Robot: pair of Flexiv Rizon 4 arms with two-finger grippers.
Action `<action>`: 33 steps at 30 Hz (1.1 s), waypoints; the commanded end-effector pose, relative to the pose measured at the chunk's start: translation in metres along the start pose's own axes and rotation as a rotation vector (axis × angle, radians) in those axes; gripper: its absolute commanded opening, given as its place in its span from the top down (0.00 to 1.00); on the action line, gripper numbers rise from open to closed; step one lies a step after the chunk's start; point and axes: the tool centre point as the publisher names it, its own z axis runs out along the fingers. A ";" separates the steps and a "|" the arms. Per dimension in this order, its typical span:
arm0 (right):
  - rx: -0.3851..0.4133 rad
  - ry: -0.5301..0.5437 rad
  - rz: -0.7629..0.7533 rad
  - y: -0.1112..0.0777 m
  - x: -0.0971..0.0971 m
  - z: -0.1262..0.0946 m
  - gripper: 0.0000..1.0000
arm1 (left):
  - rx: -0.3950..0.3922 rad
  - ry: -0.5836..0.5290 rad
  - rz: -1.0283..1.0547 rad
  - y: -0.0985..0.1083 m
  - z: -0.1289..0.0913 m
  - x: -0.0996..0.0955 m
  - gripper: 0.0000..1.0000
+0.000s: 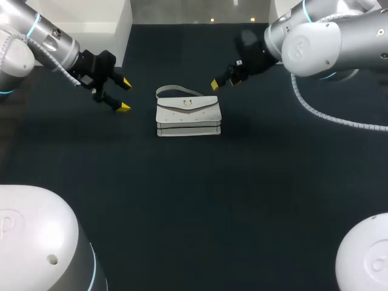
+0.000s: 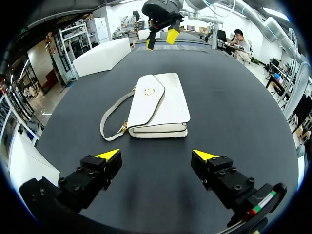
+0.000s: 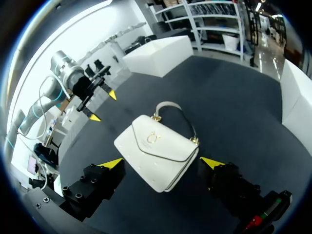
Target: Pick up the bag, open it, inspect its contents, close it, and place it on the opposite side
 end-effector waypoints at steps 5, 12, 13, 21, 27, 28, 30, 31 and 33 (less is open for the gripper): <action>-0.080 -0.228 -0.299 0.007 0.023 -0.017 0.00 | -0.003 -0.009 0.024 -0.004 0.001 -0.002 0.00; -0.092 -0.320 -0.590 -0.007 0.038 -0.022 0.00 | 0.034 -0.062 0.171 -0.026 -0.011 -0.004 0.00; -0.085 -0.333 -0.619 -0.009 0.039 -0.022 0.00 | 0.041 -0.069 0.183 -0.029 -0.012 -0.005 0.00; -0.063 -0.437 -0.833 -0.020 0.051 -0.014 0.00 | 0.030 -0.089 0.314 -0.055 -0.011 -0.004 0.00; -0.031 -0.471 -0.908 -0.025 0.057 -0.009 0.00 | 0.001 -0.080 0.373 -0.067 -0.006 -0.004 0.00; -0.031 -0.471 -0.908 -0.025 0.057 -0.009 0.00 | 0.001 -0.080 0.373 -0.067 -0.006 -0.004 0.00; -0.031 -0.471 -0.908 -0.025 0.057 -0.009 0.00 | 0.001 -0.080 0.373 -0.067 -0.006 -0.004 0.00; -0.031 -0.471 -0.908 -0.025 0.057 -0.009 0.00 | 0.001 -0.080 0.373 -0.067 -0.006 -0.004 0.00; -0.031 -0.471 -0.908 -0.025 0.057 -0.009 0.00 | 0.001 -0.080 0.373 -0.067 -0.006 -0.004 0.00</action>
